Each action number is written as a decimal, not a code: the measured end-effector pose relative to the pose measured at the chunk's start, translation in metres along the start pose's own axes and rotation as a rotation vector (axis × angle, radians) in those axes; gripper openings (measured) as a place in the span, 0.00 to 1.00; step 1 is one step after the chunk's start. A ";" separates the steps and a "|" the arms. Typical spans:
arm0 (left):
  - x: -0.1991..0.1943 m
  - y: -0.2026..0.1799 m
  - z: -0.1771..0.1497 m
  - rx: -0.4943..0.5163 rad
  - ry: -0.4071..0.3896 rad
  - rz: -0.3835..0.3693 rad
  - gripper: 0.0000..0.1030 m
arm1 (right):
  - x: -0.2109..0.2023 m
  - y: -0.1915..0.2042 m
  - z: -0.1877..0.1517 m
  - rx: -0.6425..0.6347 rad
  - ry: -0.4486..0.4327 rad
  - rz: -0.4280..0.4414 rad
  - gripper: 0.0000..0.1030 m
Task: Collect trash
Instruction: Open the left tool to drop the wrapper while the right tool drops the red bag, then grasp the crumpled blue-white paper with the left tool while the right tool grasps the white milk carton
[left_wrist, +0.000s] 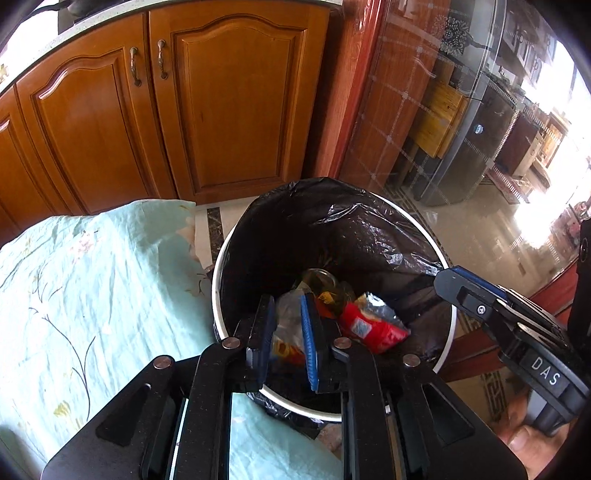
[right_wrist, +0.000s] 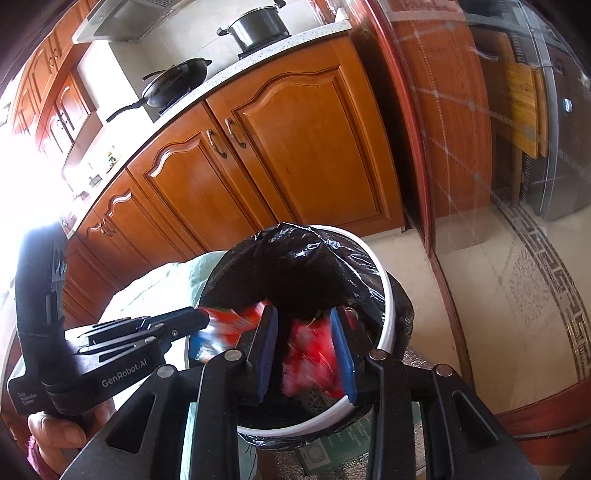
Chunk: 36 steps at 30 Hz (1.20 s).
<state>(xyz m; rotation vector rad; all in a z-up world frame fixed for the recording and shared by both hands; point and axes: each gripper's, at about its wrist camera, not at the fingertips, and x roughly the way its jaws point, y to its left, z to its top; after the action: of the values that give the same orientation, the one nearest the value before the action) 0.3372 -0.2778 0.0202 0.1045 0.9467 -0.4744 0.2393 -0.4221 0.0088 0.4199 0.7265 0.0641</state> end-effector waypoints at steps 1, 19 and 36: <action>-0.001 0.001 -0.001 -0.006 0.000 -0.002 0.15 | -0.001 -0.001 -0.001 0.006 -0.001 0.002 0.32; -0.085 0.066 -0.089 -0.196 -0.107 -0.015 0.21 | -0.029 0.035 -0.045 0.046 -0.030 0.112 0.65; -0.165 0.146 -0.192 -0.342 -0.166 0.112 0.23 | -0.033 0.124 -0.115 -0.023 0.056 0.251 0.68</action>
<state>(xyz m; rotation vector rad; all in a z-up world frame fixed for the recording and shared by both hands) 0.1752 -0.0349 0.0222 -0.1881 0.8412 -0.2091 0.1501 -0.2745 0.0014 0.4874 0.7250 0.3207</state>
